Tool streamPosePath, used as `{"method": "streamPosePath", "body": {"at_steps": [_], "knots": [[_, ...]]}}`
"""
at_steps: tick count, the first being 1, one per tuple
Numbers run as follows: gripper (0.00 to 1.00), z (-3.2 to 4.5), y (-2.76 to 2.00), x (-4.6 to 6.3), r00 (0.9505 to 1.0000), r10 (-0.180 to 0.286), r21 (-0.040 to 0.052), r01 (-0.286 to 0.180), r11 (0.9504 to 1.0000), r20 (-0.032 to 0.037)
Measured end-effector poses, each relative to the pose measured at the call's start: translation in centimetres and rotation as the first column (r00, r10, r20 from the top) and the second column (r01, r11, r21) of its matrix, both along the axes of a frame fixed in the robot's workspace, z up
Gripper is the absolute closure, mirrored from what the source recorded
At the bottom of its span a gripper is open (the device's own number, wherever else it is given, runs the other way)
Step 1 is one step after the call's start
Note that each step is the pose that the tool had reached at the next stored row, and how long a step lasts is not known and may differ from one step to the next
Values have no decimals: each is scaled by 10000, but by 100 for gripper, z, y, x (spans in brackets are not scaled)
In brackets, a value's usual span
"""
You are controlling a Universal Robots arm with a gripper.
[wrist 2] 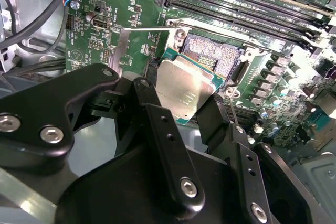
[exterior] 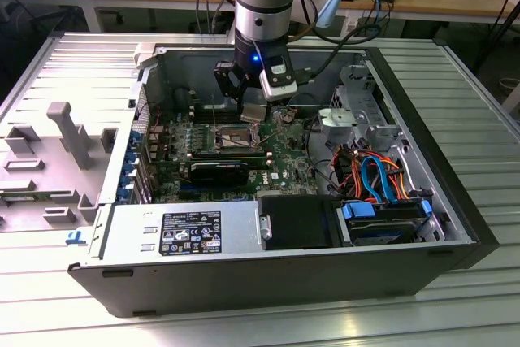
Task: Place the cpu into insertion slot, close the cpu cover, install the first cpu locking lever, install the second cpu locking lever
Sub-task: 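Place the cpu into insertion slot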
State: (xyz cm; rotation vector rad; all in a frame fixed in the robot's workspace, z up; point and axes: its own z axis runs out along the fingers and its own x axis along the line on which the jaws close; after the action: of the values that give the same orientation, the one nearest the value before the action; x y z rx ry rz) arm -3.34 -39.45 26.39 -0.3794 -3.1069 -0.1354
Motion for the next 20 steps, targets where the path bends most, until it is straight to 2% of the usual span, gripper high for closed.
{"method": "streamPosePath", "body": {"at_steps": [20], "knots": [[46, -9, 0, 0, 9999, -123, -15, 123, 9999, 1]]}}
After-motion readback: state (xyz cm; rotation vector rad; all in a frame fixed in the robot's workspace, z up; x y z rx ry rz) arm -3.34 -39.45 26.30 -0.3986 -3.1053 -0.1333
